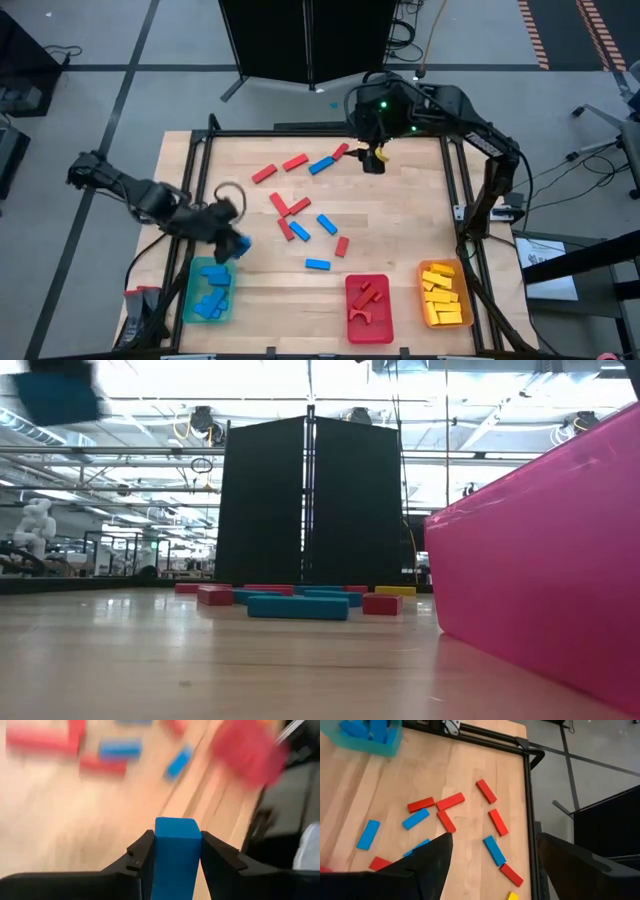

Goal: Sort blocks
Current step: Put the blue block into the blue bin

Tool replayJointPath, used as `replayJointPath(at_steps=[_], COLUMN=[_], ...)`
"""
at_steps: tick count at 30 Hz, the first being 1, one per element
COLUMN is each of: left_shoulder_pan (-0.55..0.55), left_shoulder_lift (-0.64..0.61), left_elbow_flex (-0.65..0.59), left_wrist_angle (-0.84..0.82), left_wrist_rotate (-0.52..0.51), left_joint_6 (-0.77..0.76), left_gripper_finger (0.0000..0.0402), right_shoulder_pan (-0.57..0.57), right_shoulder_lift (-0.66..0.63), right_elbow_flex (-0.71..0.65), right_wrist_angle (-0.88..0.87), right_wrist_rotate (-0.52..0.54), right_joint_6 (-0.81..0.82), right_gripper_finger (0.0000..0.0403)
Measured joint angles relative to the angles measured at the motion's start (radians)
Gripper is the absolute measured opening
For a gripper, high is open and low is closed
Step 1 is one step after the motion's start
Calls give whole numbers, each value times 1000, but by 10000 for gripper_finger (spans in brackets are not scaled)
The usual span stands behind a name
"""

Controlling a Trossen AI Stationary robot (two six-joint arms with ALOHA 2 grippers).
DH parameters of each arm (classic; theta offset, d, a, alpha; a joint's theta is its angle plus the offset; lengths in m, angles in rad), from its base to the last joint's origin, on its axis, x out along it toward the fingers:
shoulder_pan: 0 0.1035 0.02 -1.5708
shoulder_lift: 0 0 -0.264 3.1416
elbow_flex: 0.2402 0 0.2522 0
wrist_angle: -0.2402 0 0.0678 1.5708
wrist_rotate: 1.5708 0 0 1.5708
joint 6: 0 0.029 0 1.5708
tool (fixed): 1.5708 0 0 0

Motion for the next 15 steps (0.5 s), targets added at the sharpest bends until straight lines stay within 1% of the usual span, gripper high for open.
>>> replayJointPath(at_steps=[3, 5, 12, 15], left_shoulder_pan=[-102, -171, -348, -404], left_shoulder_lift=[29, 51, 114, 141], left_elbow_flex=[-26, -32, -58, -93], left_wrist_angle=[-76, -86, -93, -92], left_wrist_rotate=[50, 64, 65, 98], left_joint_6=[-141, -207, -357, -424], left_gripper_finger=[129, 129, 130, 129], right_shoulder_pan=[-9, -13, -13, -13], right_shoulder_lift=[-3, -3, -2, -2], right_elbow_flex=[1, 1, 1, 1], right_wrist_angle=[0, 0, 1, 1], right_wrist_rotate=[2, 4, 1, 1], right_joint_6=[2, 2, 2, 3], right_gripper_finger=[286, 286, 286, 286])
